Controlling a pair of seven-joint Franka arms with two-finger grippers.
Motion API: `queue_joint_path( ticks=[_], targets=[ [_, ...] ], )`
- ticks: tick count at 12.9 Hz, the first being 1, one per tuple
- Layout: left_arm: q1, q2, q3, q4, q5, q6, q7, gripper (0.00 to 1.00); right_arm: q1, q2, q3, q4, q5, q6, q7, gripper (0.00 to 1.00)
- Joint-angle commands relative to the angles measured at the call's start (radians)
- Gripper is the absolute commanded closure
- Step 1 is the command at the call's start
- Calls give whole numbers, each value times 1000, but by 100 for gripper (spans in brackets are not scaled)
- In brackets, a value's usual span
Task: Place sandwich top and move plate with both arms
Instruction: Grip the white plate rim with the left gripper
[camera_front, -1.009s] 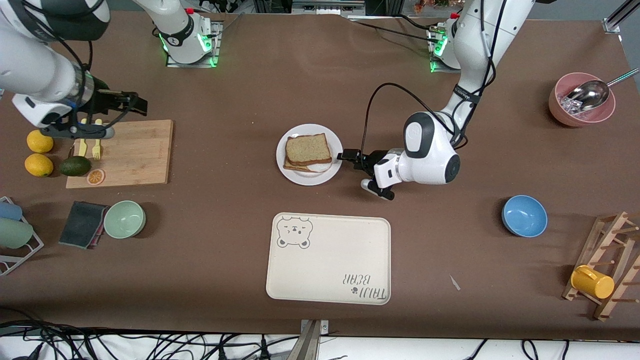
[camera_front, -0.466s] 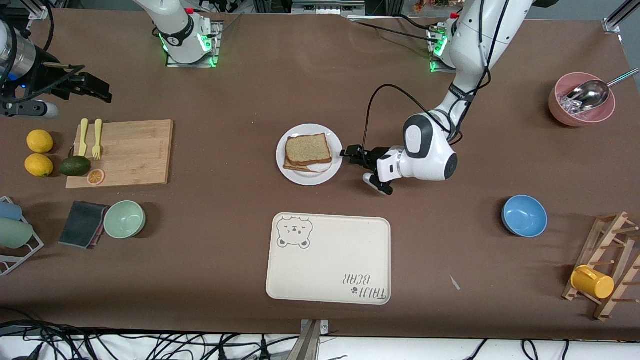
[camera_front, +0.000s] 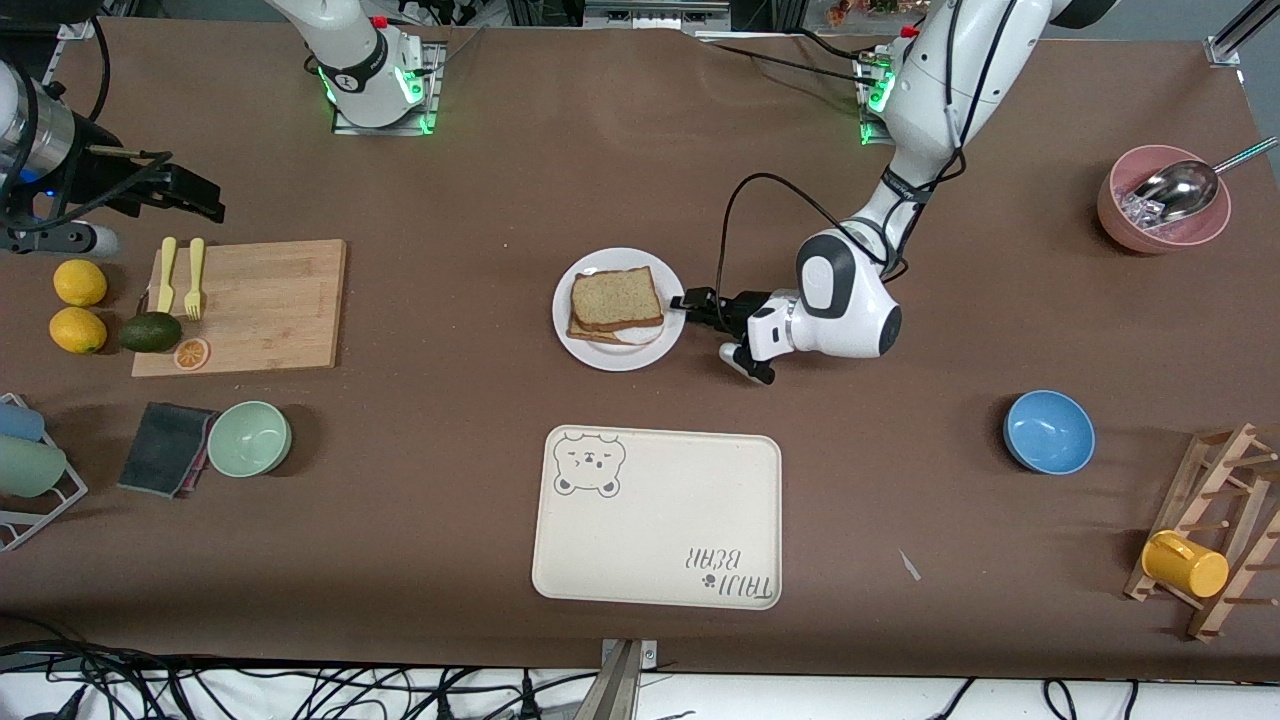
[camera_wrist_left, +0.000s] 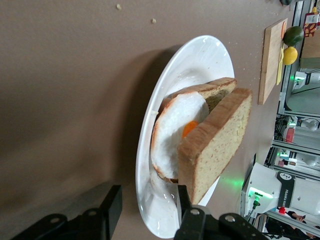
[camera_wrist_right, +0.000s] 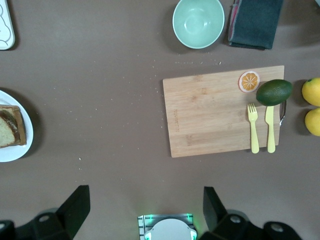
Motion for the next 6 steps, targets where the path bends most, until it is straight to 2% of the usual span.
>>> queue_joint_path(
  ticks=[1, 4, 6],
  targets=[
    [-34, 3, 5, -4, -43, 27, 33, 56, -2, 6, -3, 29, 12, -6, -1, 0],
    [-41, 6, 3, -4, -44, 27, 37, 67, -3, 9, -3, 29, 6, 1, 13, 0],
    [-55, 10, 5, -4, -75, 27, 37, 88, 2, 9, -2, 31, 4, 32, 1, 0]
  ],
)
